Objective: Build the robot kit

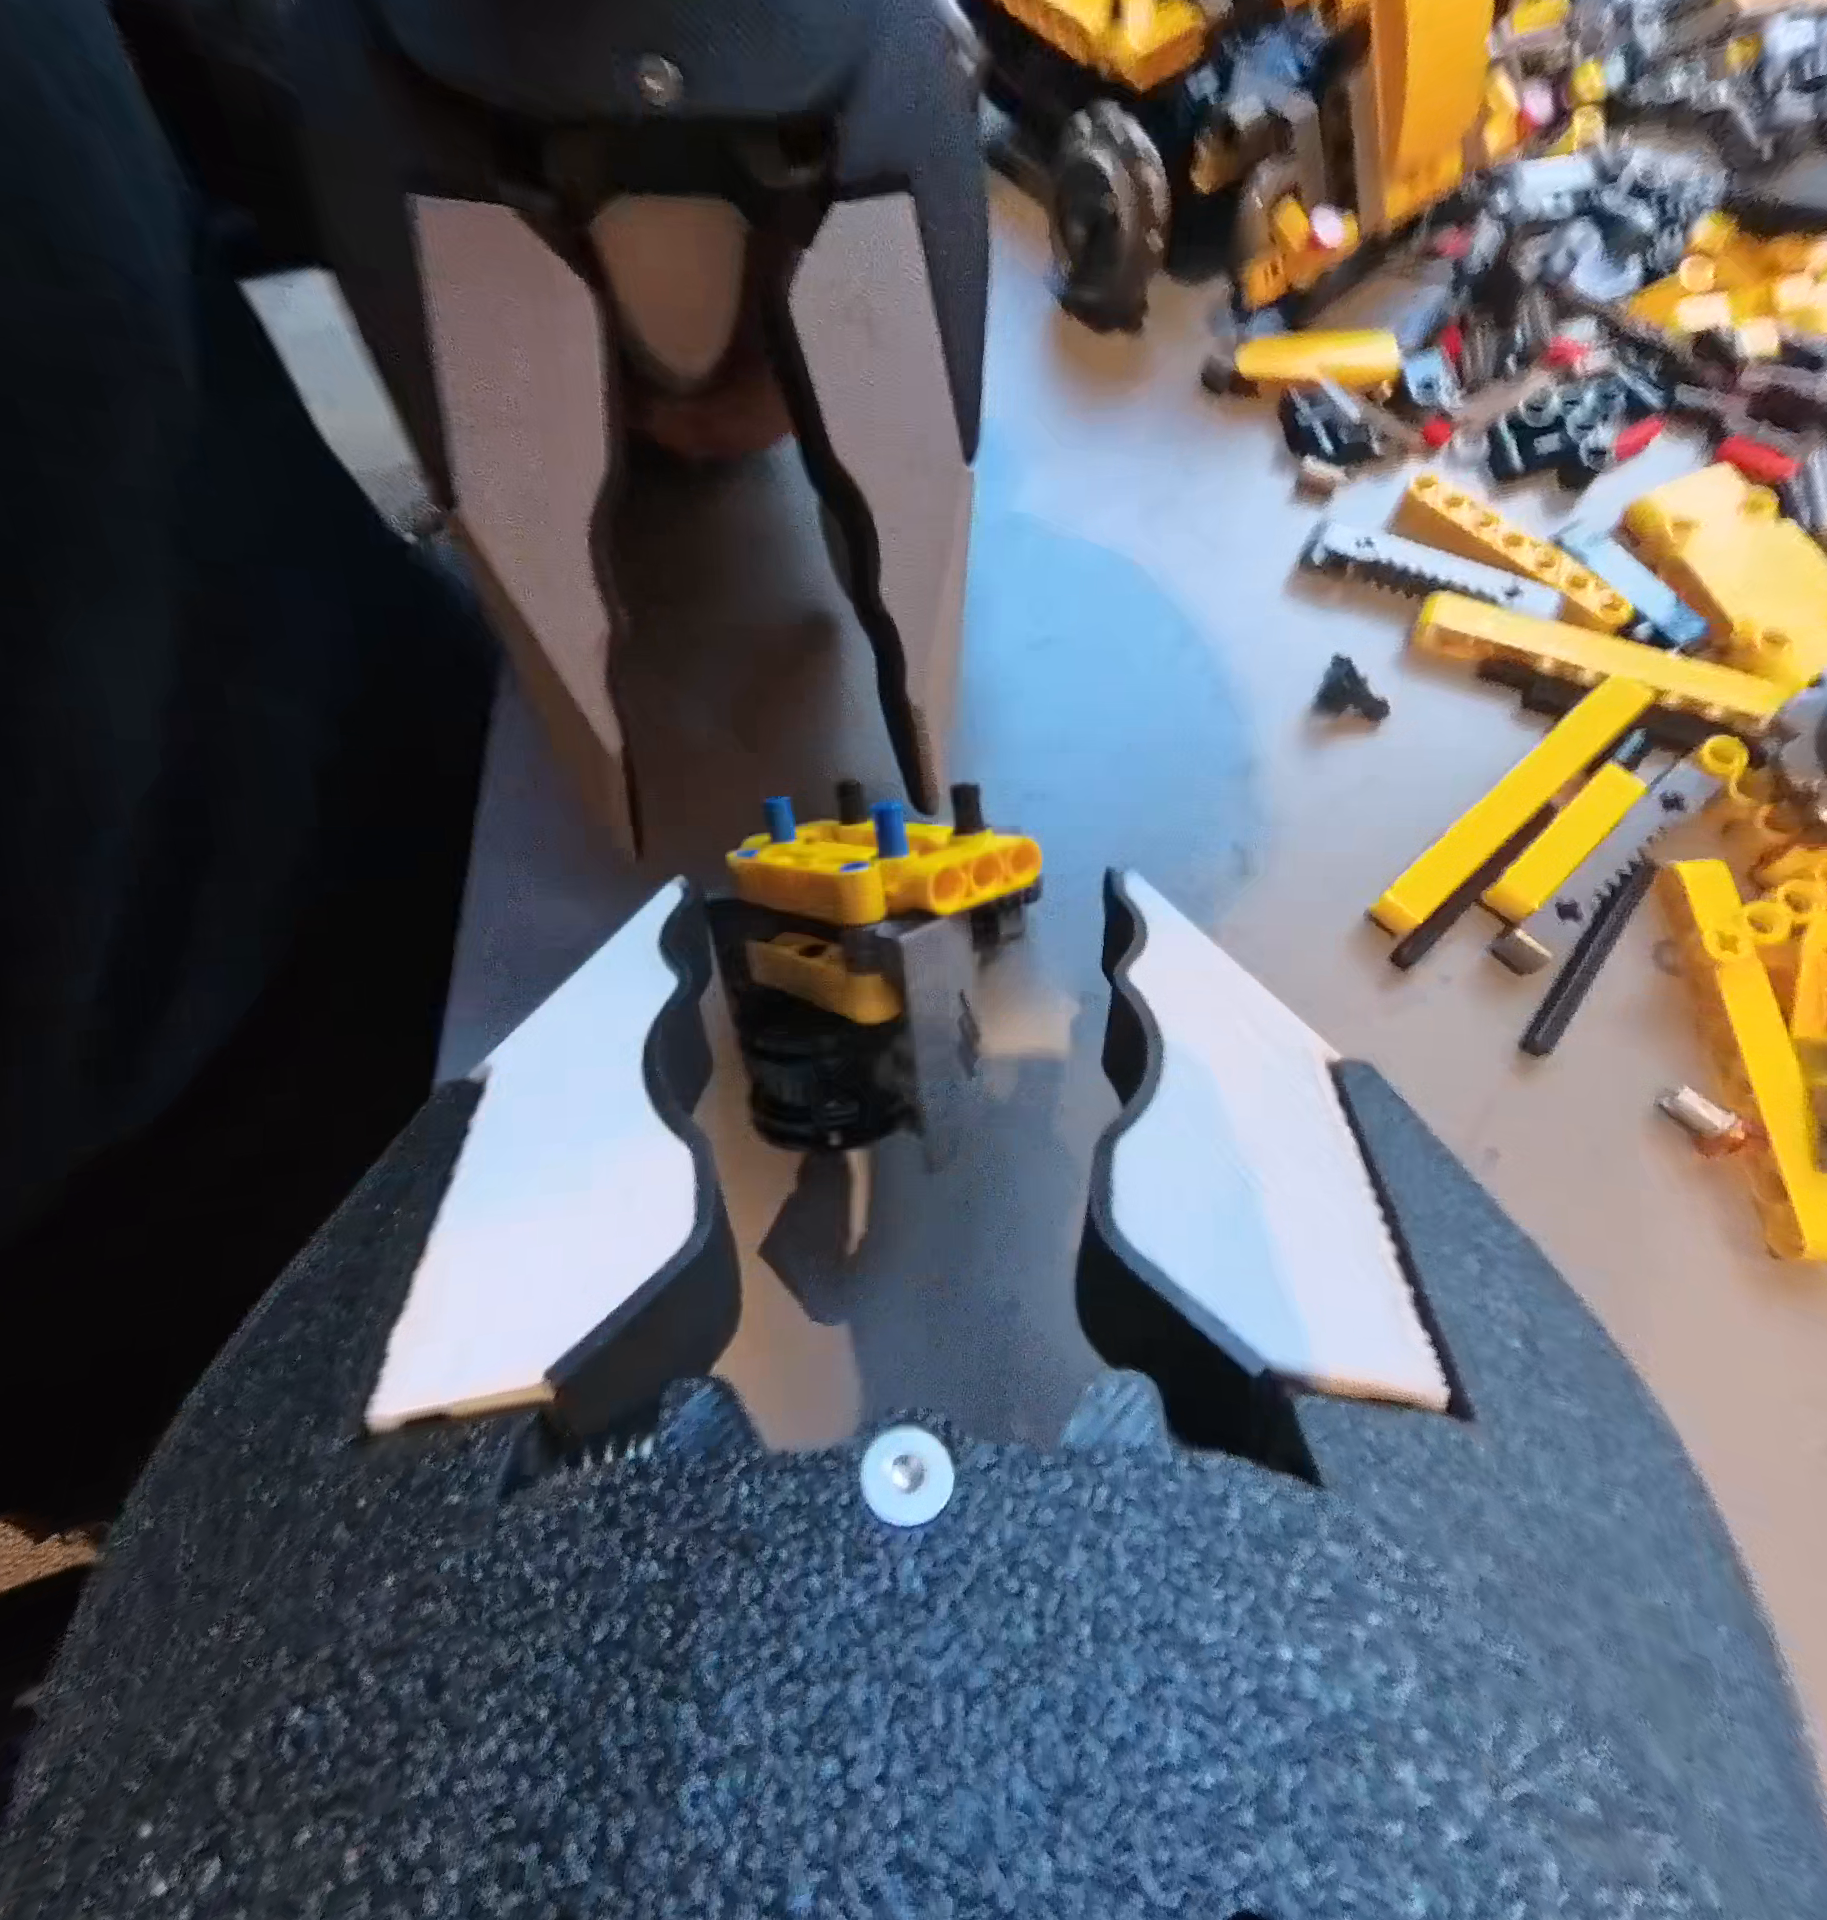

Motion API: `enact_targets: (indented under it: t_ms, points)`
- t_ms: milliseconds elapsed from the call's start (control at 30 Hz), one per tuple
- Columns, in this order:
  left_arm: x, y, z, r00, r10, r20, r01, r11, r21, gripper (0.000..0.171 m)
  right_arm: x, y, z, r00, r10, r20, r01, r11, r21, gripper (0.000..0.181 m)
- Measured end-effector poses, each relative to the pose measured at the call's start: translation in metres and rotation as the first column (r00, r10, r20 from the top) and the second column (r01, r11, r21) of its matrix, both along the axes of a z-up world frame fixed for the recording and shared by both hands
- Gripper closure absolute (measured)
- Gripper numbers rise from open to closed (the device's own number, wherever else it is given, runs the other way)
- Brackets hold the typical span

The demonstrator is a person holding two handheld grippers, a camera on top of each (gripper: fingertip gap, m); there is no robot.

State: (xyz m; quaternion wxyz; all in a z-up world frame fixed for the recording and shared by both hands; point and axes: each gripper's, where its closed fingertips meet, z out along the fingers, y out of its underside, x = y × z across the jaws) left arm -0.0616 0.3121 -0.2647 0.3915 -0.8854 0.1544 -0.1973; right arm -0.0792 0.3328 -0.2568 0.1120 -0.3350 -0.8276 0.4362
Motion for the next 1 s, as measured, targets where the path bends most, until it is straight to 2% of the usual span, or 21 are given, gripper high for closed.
enact_targets:
  t_ms: [100, 167, 300, 467, 633, 733, 833, 1000]
  points:
    - [-0.009, 0.014, -0.005, 0.998, 0.068, -0.008, -0.069, 0.997, -0.033, 0.114, -0.004, 0.005, -0.006, 0.998, -0.032, 0.049, 0.032, 0.999, 0.002, 0.105]
    - [-0.014, 0.020, -0.005, 0.996, 0.092, -0.011, -0.092, 0.995, -0.039, 0.115, -0.005, 0.009, -0.005, 0.998, -0.056, 0.016, 0.056, 0.998, 0.021, 0.112]
    - [-0.011, 0.021, -0.005, 0.995, 0.096, -0.008, -0.096, 0.994, -0.056, 0.117, 0.006, 0.022, -0.003, 0.992, -0.127, -0.014, 0.127, 0.987, 0.093, 0.108]
    - [-0.005, 0.017, 0.003, 0.992, 0.104, -0.069, -0.106, 0.994, -0.022, 0.122, 0.020, 0.031, 0.017, 0.983, -0.178, -0.050, 0.180, 0.983, 0.041, 0.130]
    - [-0.005, 0.019, -0.008, 0.990, 0.107, -0.089, -0.112, 0.992, -0.064, 0.127, 0.017, 0.024, 0.019, 0.983, -0.165, -0.075, 0.168, 0.985, 0.045, 0.145]
    - [-0.006, 0.020, -0.009, 0.989, 0.112, -0.098, -0.118, 0.991, -0.065, 0.132, 0.014, 0.023, 0.017, 0.978, -0.156, -0.141, 0.175, 0.976, 0.129, 0.153]
    - [-0.008, 0.019, -0.010, 0.989, 0.106, -0.107, -0.113, 0.992, -0.058, 0.133, 0.013, 0.021, 0.019, 0.966, -0.156, -0.207, 0.195, 0.963, 0.184, 0.153]
    - [-0.016, 0.016, -0.013, 0.970, 0.060, -0.236, -0.060, 0.998, 0.007, 0.138, 0.012, 0.011, 0.030, 0.927, -0.141, -0.346, 0.232, 0.944, 0.235, 0.161]
